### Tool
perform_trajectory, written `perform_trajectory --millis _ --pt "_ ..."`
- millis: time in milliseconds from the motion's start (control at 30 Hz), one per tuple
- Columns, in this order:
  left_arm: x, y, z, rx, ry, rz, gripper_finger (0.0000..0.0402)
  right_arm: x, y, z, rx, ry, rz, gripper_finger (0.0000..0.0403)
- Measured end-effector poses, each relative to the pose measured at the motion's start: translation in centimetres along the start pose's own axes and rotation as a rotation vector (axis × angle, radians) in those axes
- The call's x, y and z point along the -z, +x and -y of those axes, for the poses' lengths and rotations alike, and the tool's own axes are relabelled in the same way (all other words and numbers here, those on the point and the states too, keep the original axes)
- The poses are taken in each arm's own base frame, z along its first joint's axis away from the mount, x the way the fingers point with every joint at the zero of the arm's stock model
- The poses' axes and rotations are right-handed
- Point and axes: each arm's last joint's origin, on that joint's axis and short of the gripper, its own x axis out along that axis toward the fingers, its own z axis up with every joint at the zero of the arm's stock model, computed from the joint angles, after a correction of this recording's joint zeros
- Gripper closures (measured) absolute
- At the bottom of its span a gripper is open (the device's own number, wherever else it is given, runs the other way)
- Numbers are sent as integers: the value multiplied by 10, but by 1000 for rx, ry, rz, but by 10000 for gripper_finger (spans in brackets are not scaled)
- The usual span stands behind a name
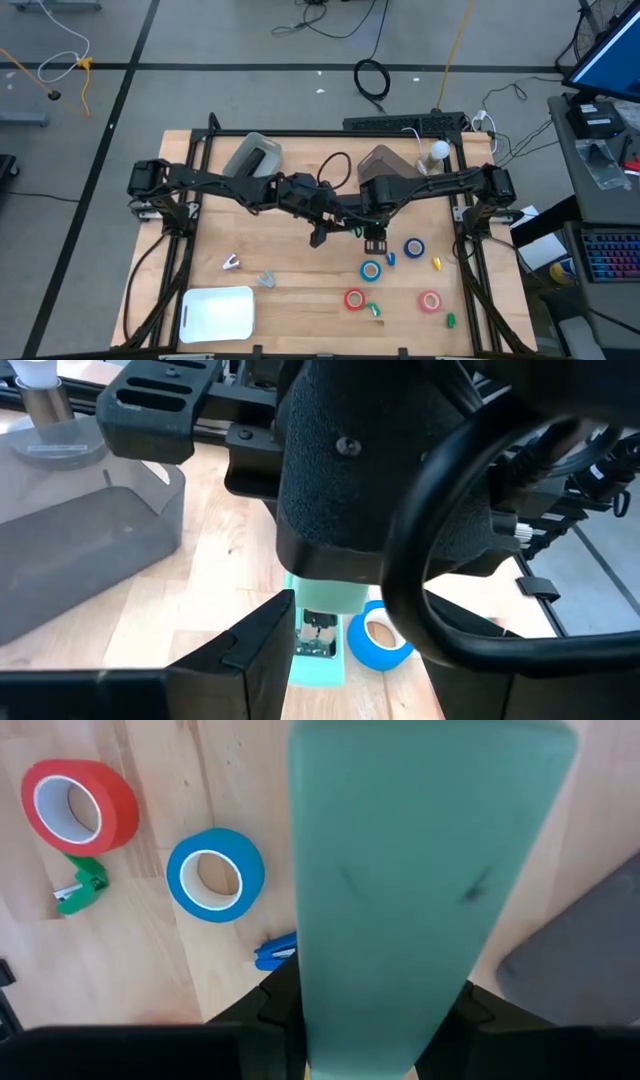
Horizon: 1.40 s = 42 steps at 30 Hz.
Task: Pick and place Stapler, Stapler remover, tape
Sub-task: Put the green stapler into the gray bin
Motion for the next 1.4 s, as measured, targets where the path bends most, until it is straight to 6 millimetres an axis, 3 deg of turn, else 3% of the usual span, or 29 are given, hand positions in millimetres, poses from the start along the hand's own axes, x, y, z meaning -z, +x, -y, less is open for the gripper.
perform_trajectory --millis 467,1000,1400 --pt "1 0 -1 -14 14 14 191 -4 0 -1 -7 25 47 291" --pt "1 -1 -5 -35 62 5 133 -6 -2 -6 -12 70 93 291" --pt "21 -3 -13 -73 -2 -201 133 -9 0 -7 -14 64 101 291"
